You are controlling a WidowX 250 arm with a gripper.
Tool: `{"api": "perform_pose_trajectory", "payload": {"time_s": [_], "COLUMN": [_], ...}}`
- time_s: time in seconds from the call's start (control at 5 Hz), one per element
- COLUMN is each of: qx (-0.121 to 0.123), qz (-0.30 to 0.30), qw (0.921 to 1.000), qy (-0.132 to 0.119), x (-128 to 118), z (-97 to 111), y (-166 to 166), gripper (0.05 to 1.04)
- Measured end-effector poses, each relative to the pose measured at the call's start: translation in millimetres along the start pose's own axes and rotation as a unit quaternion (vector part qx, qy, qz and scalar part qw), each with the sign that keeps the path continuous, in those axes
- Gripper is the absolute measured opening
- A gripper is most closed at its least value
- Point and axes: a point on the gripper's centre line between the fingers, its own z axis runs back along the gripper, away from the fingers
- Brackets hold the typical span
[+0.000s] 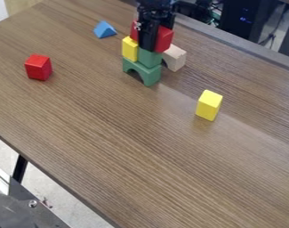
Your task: Put the red block on top of the yellow cube.
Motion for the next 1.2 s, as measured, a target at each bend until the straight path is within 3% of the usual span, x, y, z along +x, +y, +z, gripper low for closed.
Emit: {"api": "perform_pose_trajectory", "payload": {"time_s": [0.2,0.4,0.6,0.8,1.0,1.2], "qx": [-0.037,-0.060,-0.062,-0.088,-0.089,-0.083], "qz": [0.006,0.004,-0.003,-0.015,-0.008,0.033], "qw": [0.9993,0.9982,0.9981,0.9960,0.9954,0.9951], "qy": [-0.005,-0.007,-0.005,0.012,0.036,0.043], "x": [-0.5,-12.8,-35.7,-65.6,-88.1,-101.5], "z": [29.9,50.7,51.7,56.8,37.5,15.3], "y": [-1.8,-3.7,-6.0,-7.9,-7.1,-1.4], "gripper": [0.592,0.591,0.591,0.591,0.591,0.591]}}
